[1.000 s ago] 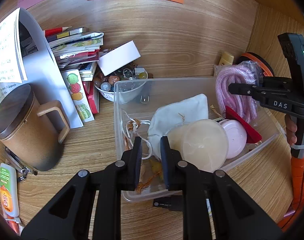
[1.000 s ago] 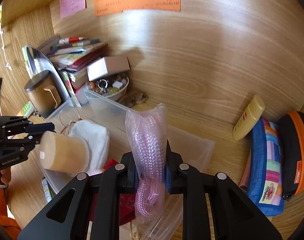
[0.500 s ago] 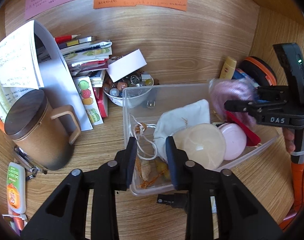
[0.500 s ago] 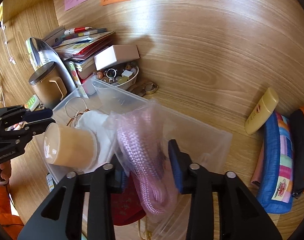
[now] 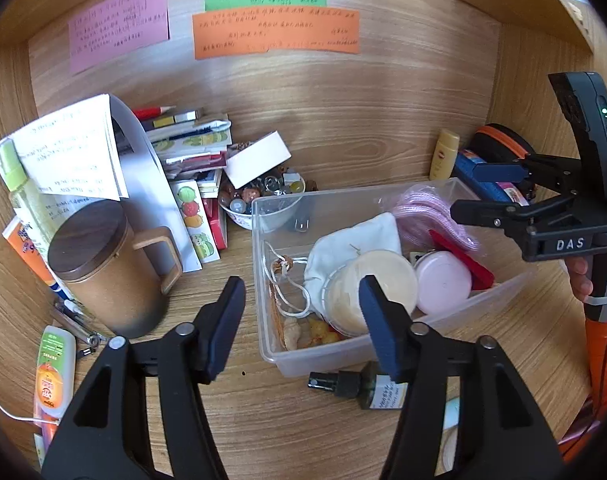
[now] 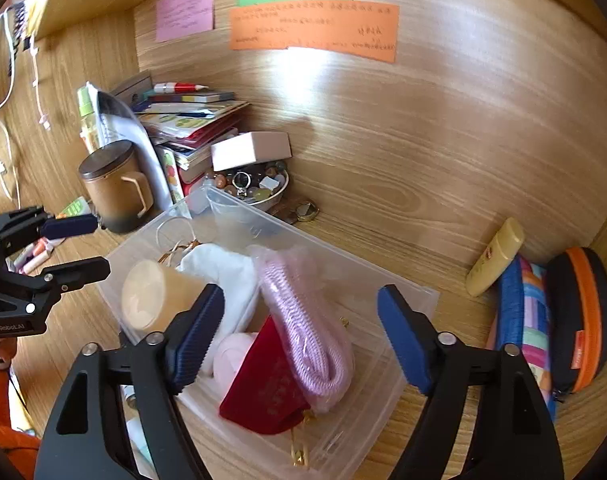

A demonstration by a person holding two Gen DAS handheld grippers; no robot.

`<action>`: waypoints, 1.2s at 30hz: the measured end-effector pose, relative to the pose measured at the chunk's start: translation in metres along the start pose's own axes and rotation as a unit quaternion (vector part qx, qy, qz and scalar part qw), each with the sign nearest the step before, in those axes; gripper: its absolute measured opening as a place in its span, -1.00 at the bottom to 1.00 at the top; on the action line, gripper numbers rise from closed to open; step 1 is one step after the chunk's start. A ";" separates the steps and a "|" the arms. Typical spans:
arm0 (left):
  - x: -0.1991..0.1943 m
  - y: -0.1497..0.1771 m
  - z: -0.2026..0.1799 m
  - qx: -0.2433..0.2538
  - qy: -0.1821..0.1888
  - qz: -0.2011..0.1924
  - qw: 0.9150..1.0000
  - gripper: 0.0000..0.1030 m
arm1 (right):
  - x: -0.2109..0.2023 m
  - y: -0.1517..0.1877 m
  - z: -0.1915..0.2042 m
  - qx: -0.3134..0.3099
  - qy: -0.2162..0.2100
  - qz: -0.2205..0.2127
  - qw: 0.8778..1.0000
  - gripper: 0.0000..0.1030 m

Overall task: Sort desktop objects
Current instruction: 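Open the right gripper to drop the rope bag while the left gripper releases the seashell, then withdraw both grippers toward the white round container and blue Max card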

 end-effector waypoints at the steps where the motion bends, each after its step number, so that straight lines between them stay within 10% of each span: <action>1: -0.003 0.000 -0.002 0.002 -0.002 -0.002 1.000 0.25 | -0.003 0.001 0.002 -0.004 0.003 -0.001 1.000 0.60; 16: -0.039 0.016 -0.022 0.005 -0.015 -0.022 1.000 0.75 | -0.047 0.044 0.011 -0.008 0.036 -0.008 0.999 0.67; 36: -0.054 0.074 -0.055 -0.018 0.007 0.016 1.000 0.83 | -0.075 0.127 0.033 0.027 -0.023 0.009 0.999 0.69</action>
Point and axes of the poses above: each gripper's, at about its wrist camera, not at the fingertips, and x roughly the way its jaws point, z to its left, y to its underside, the point moved 4 cm from there along x, roughly the way its jaws point, and after that the axes turned 12 degrees about x, right-handed, at the moved point
